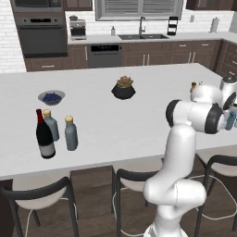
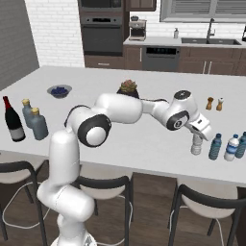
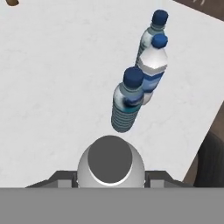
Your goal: Move the plastic bottles in the middle to the plastics group, and the glass bottles in the middle to the glass group.
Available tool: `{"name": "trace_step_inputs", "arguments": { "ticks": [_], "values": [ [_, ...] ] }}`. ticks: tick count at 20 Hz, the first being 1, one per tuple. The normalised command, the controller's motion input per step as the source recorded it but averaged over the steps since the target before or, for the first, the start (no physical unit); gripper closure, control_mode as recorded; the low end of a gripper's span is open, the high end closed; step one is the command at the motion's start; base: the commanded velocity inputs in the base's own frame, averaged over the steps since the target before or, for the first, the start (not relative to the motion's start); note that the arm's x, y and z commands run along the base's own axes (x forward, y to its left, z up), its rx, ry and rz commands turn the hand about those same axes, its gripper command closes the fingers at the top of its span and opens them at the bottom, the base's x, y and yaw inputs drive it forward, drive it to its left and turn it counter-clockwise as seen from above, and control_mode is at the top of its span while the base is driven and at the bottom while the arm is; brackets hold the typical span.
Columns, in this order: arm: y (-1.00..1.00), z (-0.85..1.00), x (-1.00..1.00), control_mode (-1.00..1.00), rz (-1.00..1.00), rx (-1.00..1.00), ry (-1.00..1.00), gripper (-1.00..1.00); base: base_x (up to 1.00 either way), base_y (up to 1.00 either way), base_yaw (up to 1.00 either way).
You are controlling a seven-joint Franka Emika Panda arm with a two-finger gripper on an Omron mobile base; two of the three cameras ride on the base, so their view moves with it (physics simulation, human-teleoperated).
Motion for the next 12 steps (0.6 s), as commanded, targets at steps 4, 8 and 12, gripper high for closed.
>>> {"name": "trace_step_inputs", "arguments": {
  "ticks": [4, 8, 12],
  "values": [
    [-0.15, -0.38, 0.00, -1.00, 0.00, 0.00, 0.00, 1.00, 0.00, 0.00, 0.00],
    [0.00, -0.38, 0.00, -1.00, 0.00, 0.00, -0.02, 1.00, 0.00, 0.00, 0.00],
    [0.00, -0.36, 0.00, -1.00, 0.00, 0.00, -0.04, 1.00, 0.00, 0.00, 0.00]
  ]
}}
